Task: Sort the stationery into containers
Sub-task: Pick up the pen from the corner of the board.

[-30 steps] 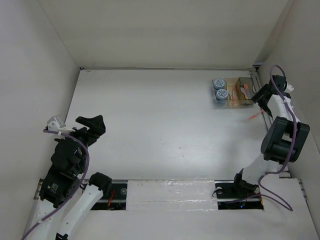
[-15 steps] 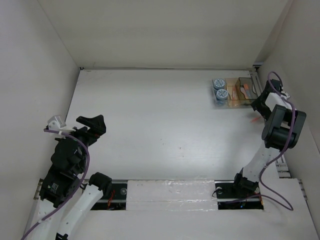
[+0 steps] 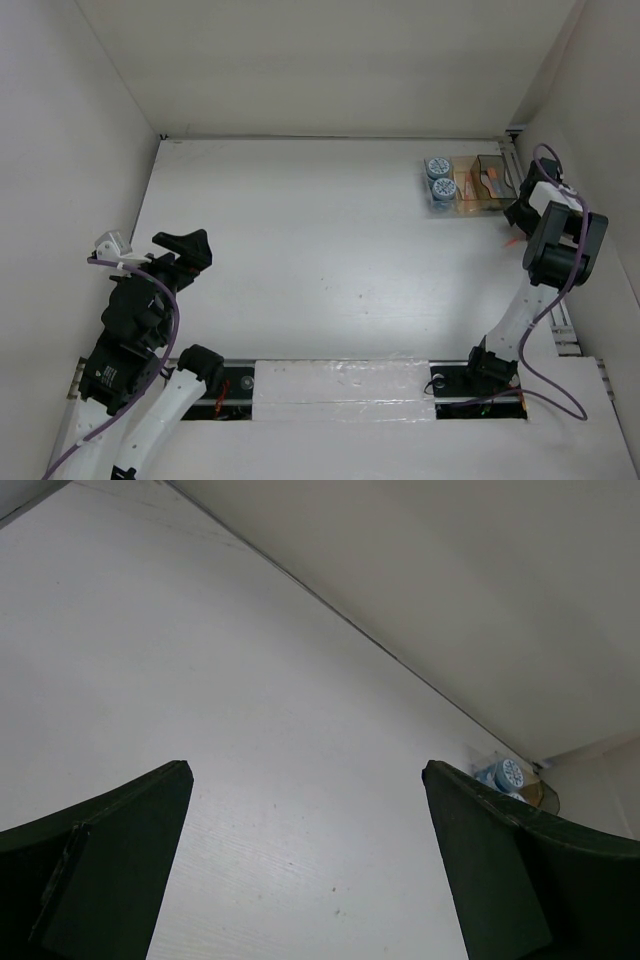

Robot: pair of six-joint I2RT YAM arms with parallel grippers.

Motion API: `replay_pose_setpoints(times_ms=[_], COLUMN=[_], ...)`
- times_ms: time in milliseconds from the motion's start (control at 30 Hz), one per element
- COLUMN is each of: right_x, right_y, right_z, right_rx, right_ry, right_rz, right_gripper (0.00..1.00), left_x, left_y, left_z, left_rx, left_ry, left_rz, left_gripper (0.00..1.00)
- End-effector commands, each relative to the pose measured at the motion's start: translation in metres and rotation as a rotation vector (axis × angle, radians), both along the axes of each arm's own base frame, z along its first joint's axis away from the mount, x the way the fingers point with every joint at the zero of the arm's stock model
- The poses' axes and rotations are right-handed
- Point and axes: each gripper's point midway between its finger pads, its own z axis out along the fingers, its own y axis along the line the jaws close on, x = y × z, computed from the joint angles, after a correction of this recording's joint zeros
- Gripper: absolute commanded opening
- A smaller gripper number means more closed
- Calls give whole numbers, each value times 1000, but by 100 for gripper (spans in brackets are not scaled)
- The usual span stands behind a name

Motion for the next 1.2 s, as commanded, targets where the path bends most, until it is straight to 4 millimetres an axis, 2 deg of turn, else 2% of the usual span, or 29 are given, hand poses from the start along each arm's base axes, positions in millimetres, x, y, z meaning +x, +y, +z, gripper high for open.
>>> replay_pose_setpoints(times_ms=[0,67,267,400,500,533,600,700,800,833,933,967,1033,1067,1100,1167], right_x=[1,2,3,4,4,4,3,5,7,9,10,17,18,20,18,16], right_y=[-4,-2,0,2,5,7,7,10,16,15,23,24,29,28,34,33], right_z=[0,-2,-20,-21,-25,-25,-29,-30,-40,-31,-19,-2,6,18,19,18], right_rx=[5,16,75,87,104,111,115,130,156,142,90,67,52,40,41,29], right_ry=[11,20,79,87,93,93,101,97,87,61,53,12,-4,-29,-26,-29], right_rz=[2,16,61,102,118,132,132,151,190,191,207,218,207,208,219,214], right_gripper=[64,56,56,45,27,12,0,0,0,0,0,0,0,0,0,0], left_x=[5,3,1,-1,-1,0,0,-1,-3,-3,-3,-1,-1,-1,-1,-1], left_y=[-3,-2,-2,-1,-1,1,1,1,4,4,4,3,3,3,3,3], left_z=[5,7,9,10,10,10,10,8,10,10,10,8,8,8,8,8], left_rx=[6,2,-2,-6,-6,-5,-5,-1,-5,-5,-5,-1,-1,-1,-1,-1], left_ry=[-14,-24,-32,-41,-41,-41,-41,-33,-43,-43,-43,-35,-35,-35,-35,-35], left_rz=[-9,-9,-9,-9,-9,0,0,0,9,9,9,9,9,9,9,9], left_gripper=[100,100,100,100,100,100,100,100,100,100,100,100,100,100,100,100])
